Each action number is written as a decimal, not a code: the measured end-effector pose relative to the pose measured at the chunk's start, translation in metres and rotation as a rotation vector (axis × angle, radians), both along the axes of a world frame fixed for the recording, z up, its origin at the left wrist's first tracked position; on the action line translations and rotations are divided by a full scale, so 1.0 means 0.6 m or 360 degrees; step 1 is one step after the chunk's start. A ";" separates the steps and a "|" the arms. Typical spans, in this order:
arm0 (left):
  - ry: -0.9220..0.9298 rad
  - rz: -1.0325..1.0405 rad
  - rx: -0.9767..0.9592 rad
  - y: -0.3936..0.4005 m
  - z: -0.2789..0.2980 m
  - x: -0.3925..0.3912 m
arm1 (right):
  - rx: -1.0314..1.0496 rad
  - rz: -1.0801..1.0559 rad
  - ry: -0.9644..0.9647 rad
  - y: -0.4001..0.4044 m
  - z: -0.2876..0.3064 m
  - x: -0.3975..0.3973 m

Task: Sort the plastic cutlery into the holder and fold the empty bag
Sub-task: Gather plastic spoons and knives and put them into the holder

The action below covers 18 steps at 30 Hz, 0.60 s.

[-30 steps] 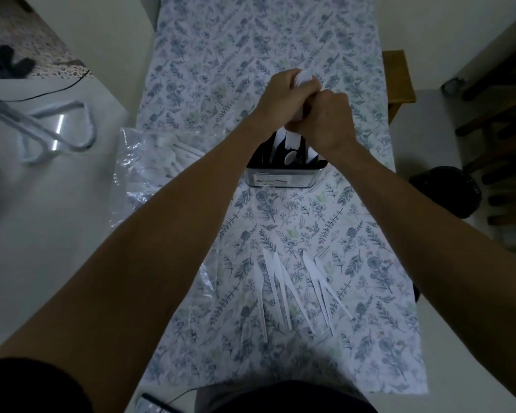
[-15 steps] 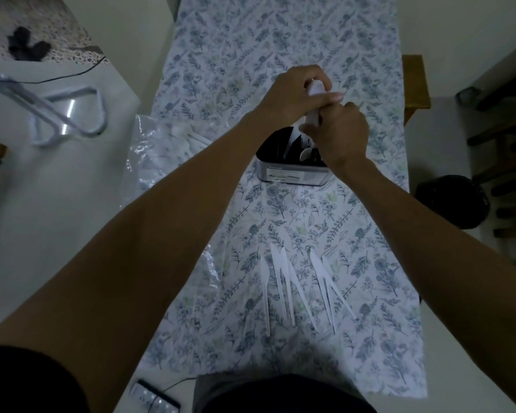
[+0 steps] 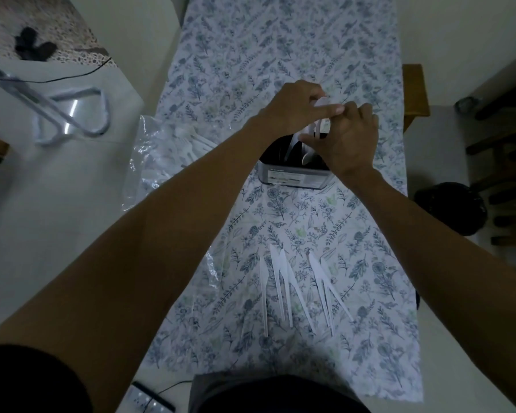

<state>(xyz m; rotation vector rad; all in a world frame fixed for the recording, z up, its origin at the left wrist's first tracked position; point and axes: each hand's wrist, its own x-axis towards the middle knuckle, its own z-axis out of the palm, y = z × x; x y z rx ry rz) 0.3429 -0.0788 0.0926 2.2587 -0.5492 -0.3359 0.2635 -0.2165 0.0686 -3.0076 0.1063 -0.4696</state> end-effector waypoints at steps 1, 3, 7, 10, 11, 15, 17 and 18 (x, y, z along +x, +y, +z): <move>0.0000 0.0026 0.0041 -0.001 0.000 -0.002 | -0.0017 0.0012 -0.0039 -0.005 -0.002 -0.002; -0.0007 0.0086 0.0084 -0.002 0.002 -0.006 | 0.0028 0.0037 -0.0049 -0.017 -0.004 -0.009; -0.0070 0.0002 0.0260 0.008 0.028 -0.026 | 0.0172 0.0039 -0.0033 -0.036 0.000 -0.029; -0.0025 -0.0033 0.0289 0.012 0.035 -0.036 | 0.0203 0.0036 -0.0082 -0.051 -0.004 -0.039; -0.0016 -0.0029 0.0283 0.013 0.034 -0.038 | 0.0220 0.0065 -0.0130 -0.056 -0.005 -0.041; 0.0005 -0.0003 0.0325 0.015 0.031 -0.051 | 0.0368 0.0352 -0.0184 -0.070 -0.002 -0.041; 0.0011 -0.0007 0.0372 0.012 0.026 -0.056 | 0.0507 0.0468 -0.0153 -0.070 0.005 -0.031; 0.0010 -0.0010 0.0371 0.011 0.021 -0.057 | 0.0632 0.0538 -0.0124 -0.068 0.010 -0.026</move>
